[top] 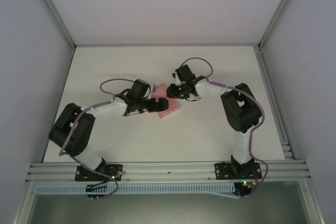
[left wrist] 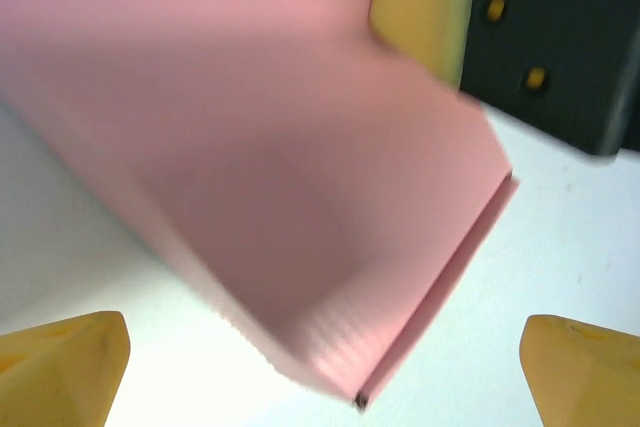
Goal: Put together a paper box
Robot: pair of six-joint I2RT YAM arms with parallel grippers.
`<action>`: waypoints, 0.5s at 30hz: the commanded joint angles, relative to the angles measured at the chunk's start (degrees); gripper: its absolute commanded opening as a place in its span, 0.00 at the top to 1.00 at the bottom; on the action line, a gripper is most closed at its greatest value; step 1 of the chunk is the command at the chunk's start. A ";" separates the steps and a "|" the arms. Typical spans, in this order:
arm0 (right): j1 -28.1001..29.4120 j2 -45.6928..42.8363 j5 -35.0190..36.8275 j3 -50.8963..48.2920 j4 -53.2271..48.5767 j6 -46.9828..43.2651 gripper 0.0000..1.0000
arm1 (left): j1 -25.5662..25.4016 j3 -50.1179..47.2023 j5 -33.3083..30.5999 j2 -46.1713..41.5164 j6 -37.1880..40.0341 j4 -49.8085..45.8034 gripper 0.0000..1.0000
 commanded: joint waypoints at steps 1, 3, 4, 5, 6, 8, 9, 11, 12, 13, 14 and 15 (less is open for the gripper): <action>1.14 1.70 0.18 -2.87 -6.81 1.06 0.71 | -0.58 -2.96 1.55 -2.45 -2.21 1.07 0.00; 1.26 1.77 0.08 -2.86 -6.59 1.15 0.71 | -0.62 -3.29 2.43 -1.13 -3.01 2.84 0.00; 1.33 1.81 0.04 -2.87 -6.64 1.14 0.71 | -0.73 -3.39 3.55 -0.10 -3.53 4.33 0.00; 1.39 1.96 0.14 -2.89 -6.64 1.32 0.71 | -0.82 -3.58 4.85 0.81 -4.21 6.16 0.00; 1.48 1.92 0.10 -3.05 -6.41 1.41 0.71 | -0.80 -3.82 6.09 1.74 -5.01 8.01 0.01; 1.59 1.83 0.00 -3.45 -5.89 1.82 0.72 | -0.77 -3.45 6.88 3.53 -5.56 9.61 0.04; 1.61 1.95 -0.06 -3.66 -5.59 1.94 0.72 | -0.83 -3.27 6.98 4.21 -5.63 10.08 0.06; 1.57 2.11 -0.07 -3.97 -5.53 2.10 0.72 | -0.80 -3.29 8.32 5.35 -6.03 11.64 0.10; 1.58 2.18 -0.11 -4.02 -5.58 2.13 0.73 | -0.91 -3.29 9.04 5.85 -6.31 12.41 0.13; 1.55 2.30 -0.19 -4.17 -5.47 2.28 0.73 | -0.97 -3.12 9.12 6.54 -6.47 12.73 0.14; 1.61 2.19 -0.39 -4.47 -5.19 2.39 0.73 | -1.01 -3.02 9.12 7.23 -6.44 12.71 0.14; 1.62 2.25 -0.29 -4.62 -5.03 2.45 0.73 | -1.00 -2.86 8.95 7.89 -6.34 12.80 0.15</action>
